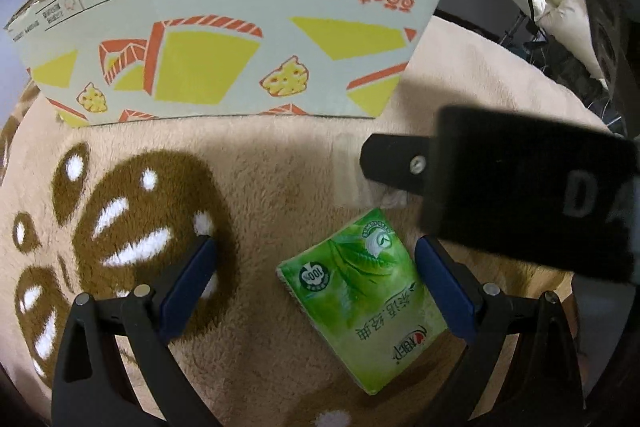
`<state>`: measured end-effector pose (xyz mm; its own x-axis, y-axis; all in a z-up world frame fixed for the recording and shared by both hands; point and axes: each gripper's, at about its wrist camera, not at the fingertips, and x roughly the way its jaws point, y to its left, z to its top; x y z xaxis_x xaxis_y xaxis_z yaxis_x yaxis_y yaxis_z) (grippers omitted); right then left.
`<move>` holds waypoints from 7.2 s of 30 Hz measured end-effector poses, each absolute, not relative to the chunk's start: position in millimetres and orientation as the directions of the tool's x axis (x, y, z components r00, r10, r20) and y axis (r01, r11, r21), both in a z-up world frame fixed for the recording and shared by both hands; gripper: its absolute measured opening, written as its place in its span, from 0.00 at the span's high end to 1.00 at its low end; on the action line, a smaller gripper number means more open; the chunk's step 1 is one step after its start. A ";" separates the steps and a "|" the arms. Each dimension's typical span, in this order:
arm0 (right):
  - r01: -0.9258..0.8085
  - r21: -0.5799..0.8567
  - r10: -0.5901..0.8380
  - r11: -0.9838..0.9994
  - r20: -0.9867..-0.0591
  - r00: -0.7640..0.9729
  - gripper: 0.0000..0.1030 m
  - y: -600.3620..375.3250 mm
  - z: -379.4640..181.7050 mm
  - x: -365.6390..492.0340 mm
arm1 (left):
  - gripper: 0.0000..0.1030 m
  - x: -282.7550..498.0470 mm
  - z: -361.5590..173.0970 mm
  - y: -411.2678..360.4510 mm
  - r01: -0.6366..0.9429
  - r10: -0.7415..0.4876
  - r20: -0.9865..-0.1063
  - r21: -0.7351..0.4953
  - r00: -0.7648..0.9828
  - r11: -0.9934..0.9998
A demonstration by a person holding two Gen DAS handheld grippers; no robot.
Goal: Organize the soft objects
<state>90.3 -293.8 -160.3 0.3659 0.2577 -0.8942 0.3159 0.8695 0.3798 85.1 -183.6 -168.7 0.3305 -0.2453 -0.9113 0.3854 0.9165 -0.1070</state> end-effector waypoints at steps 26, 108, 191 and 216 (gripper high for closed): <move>0.282 0.290 0.183 0.915 -0.918 0.351 0.08 -272.8 -166.3 94.8 | 0.45 49.3 -162.4 -168.3 0.495 -0.168 -0.960 -0.036 0.225 0.868; 0.023 0.178 0.057 0.984 -0.430 0.901 0.28 -249.4 21.8 115.2 | 0.49 123.7 10.7 -91.0 0.235 -0.147 -0.465 0.138 0.873 0.962; 0.143 0.082 -0.097 0.986 -0.407 0.908 0.00 -216.4 33.3 -43.2 | 0.03 -31.8 36.0 13.6 0.096 -0.026 -0.406 0.153 0.913 0.984; 0.143 0.088 -0.088 0.986 -0.454 0.887 0.00 -226.1 10.5 -21.0 | 0.03 -10.1 21.6 -3.1 0.125 -0.032 -0.465 0.170 0.885 0.978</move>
